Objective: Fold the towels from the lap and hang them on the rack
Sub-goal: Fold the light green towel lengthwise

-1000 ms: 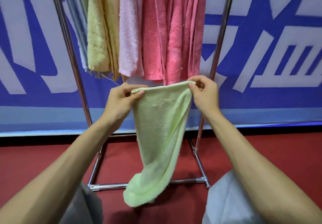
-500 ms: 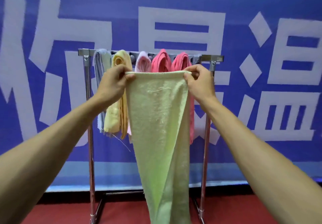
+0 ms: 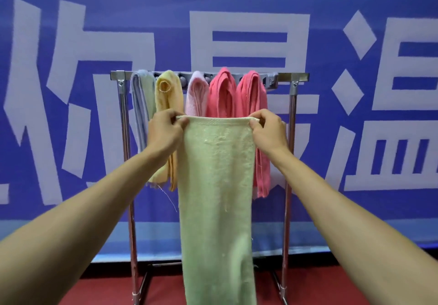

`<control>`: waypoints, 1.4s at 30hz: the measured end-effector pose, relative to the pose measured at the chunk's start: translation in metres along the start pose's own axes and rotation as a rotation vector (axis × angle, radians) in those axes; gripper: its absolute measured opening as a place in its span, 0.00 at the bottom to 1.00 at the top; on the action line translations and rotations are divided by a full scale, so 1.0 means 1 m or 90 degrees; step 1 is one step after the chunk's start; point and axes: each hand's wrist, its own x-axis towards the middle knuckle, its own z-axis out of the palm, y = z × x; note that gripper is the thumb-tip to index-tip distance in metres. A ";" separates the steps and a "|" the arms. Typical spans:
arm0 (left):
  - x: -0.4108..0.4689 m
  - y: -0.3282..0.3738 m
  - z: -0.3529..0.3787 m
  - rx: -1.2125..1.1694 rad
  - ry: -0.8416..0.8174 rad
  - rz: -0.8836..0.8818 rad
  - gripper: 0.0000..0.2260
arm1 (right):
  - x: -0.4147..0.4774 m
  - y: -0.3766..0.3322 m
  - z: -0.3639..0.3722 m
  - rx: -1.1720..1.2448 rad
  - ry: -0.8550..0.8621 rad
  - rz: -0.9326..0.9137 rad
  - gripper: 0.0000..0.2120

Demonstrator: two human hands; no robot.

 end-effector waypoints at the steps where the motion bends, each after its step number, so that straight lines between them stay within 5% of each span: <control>1: -0.002 -0.006 0.002 -0.001 -0.005 -0.009 0.06 | -0.002 0.005 0.002 -0.012 -0.027 0.009 0.06; 8: -0.047 -0.078 0.024 -0.050 -0.166 -0.084 0.08 | -0.032 0.063 0.019 0.055 -0.177 0.195 0.08; 14: -0.117 -0.151 0.048 -0.138 -0.243 -0.286 0.08 | -0.109 0.123 0.053 0.079 -0.304 0.407 0.10; 21: -0.180 -0.206 0.060 -0.288 -0.267 -0.595 0.09 | -0.163 0.165 0.081 0.234 -0.288 0.627 0.09; 23: -0.182 -0.202 0.064 -0.330 -0.305 -0.607 0.09 | -0.175 0.174 0.085 0.271 -0.285 0.666 0.09; 32: -0.187 -0.184 0.067 -0.359 -0.245 -0.643 0.05 | -0.181 0.165 0.086 0.343 -0.326 0.610 0.06; 42: -0.210 -0.170 0.078 -0.289 -0.255 -0.521 0.05 | -0.205 0.152 0.092 0.321 -0.316 0.514 0.07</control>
